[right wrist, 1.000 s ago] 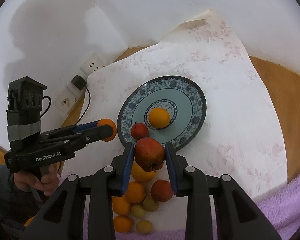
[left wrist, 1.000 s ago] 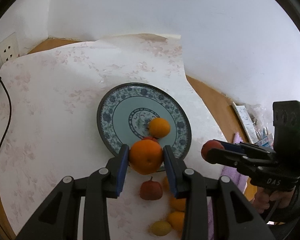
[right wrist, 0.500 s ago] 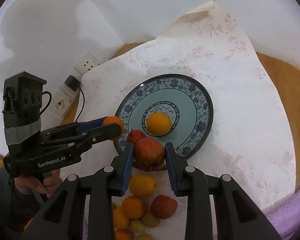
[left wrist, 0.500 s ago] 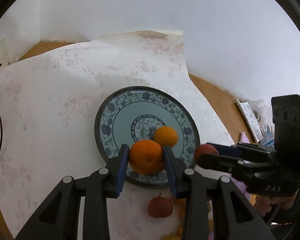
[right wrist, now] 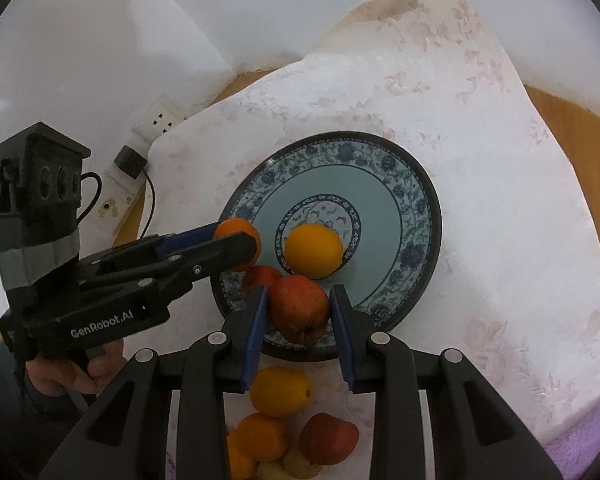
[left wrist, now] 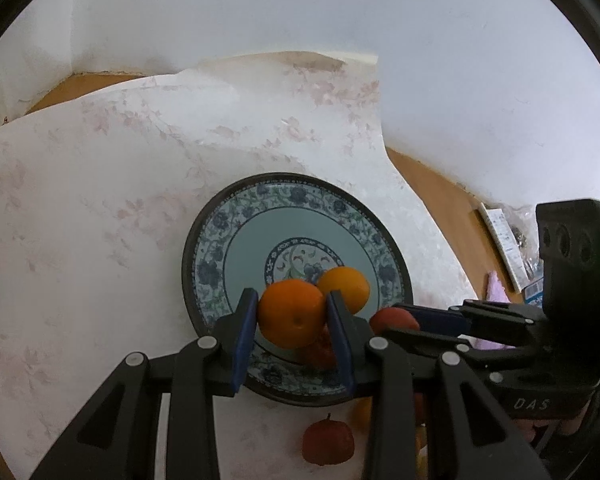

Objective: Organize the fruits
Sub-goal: 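Carry the orange with the left gripper while the right gripper carries the apple toward the plate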

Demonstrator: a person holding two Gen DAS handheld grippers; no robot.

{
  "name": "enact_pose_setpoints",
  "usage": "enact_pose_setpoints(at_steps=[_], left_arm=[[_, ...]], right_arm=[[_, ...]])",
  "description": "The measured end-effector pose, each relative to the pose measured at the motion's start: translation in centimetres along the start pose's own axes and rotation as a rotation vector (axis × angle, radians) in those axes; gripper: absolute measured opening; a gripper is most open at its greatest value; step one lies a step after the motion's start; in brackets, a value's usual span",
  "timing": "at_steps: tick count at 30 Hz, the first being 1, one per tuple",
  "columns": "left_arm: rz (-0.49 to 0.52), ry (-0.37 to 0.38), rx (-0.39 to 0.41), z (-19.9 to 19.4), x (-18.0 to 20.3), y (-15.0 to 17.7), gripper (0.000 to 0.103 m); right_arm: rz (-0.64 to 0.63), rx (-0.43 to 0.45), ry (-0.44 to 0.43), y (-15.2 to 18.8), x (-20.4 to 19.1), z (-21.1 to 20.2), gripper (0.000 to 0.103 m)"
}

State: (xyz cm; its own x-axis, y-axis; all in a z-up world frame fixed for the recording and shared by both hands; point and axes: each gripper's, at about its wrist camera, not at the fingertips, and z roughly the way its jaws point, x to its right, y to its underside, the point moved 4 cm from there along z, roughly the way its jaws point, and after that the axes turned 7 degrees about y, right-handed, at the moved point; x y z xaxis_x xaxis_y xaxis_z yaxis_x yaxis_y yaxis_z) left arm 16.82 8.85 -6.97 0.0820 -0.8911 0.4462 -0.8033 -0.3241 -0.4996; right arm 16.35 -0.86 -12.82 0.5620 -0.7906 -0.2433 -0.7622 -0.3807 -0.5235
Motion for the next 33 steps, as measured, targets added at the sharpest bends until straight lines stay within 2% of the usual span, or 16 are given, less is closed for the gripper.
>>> enact_pose_setpoints(at_steps=[6,10,33], left_arm=[[-0.017,0.007,0.001,0.3,-0.1,0.1,0.037],[-0.017,-0.021,-0.009,0.5,-0.4,0.4,0.037],[-0.061,-0.010,-0.003,0.9,-0.9,1.0,0.037]], right_arm=[[0.014,-0.015,0.003,0.0,0.2,0.5,0.032],[0.020,-0.024,-0.004,0.0,0.2,0.9,0.032],[0.036,-0.043,-0.035,0.7,0.6,1.0,0.033]])
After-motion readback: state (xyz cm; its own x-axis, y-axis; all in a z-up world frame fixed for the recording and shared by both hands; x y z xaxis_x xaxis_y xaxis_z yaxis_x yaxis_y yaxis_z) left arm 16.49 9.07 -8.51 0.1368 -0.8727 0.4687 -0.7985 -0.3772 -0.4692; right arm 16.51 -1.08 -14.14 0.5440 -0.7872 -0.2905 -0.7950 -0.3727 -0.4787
